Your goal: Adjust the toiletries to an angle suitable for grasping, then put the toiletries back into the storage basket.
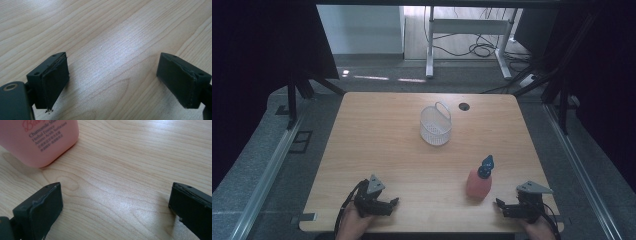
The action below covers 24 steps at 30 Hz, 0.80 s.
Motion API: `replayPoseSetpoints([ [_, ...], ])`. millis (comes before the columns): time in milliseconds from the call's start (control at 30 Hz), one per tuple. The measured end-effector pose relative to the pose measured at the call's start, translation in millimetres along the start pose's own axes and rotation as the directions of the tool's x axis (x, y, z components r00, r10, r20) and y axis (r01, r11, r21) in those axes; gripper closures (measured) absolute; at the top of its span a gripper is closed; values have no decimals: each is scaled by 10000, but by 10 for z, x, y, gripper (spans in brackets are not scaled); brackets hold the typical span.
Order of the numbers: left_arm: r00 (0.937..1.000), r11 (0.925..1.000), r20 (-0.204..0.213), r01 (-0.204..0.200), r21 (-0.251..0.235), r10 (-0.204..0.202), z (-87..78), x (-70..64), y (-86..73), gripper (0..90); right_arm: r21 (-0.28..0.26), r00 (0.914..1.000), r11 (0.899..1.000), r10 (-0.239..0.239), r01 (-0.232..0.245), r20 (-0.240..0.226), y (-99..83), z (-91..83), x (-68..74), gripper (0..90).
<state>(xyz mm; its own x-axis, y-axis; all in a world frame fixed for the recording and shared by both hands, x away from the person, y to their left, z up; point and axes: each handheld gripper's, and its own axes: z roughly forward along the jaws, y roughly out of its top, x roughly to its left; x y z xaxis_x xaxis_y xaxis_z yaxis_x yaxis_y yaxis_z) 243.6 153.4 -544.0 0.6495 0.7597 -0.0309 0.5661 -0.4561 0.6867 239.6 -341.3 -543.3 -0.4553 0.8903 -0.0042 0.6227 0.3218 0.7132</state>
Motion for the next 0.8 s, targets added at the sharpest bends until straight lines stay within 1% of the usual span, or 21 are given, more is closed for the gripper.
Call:
replayPoseSetpoints([
  [233, 10000, 10000, 6, 0, 10, 0, 0, 0, 0, 104, 15, 10000, 10000, 5, -5, -5, 1, -1, 0, 0],
  [633, 10000, 10000, 2, 2, 15, -2, -1, 0, 1, 104, 159, 9998, 9998, -121, 124, -183, 10, -13, -11, 0],
  [800, 10000, 10000, 3, 3, 12, -3, -1, 0, 0, 104, 185, 9991, 9995, -244, 251, -358, 17, -21, -5, 0],
])
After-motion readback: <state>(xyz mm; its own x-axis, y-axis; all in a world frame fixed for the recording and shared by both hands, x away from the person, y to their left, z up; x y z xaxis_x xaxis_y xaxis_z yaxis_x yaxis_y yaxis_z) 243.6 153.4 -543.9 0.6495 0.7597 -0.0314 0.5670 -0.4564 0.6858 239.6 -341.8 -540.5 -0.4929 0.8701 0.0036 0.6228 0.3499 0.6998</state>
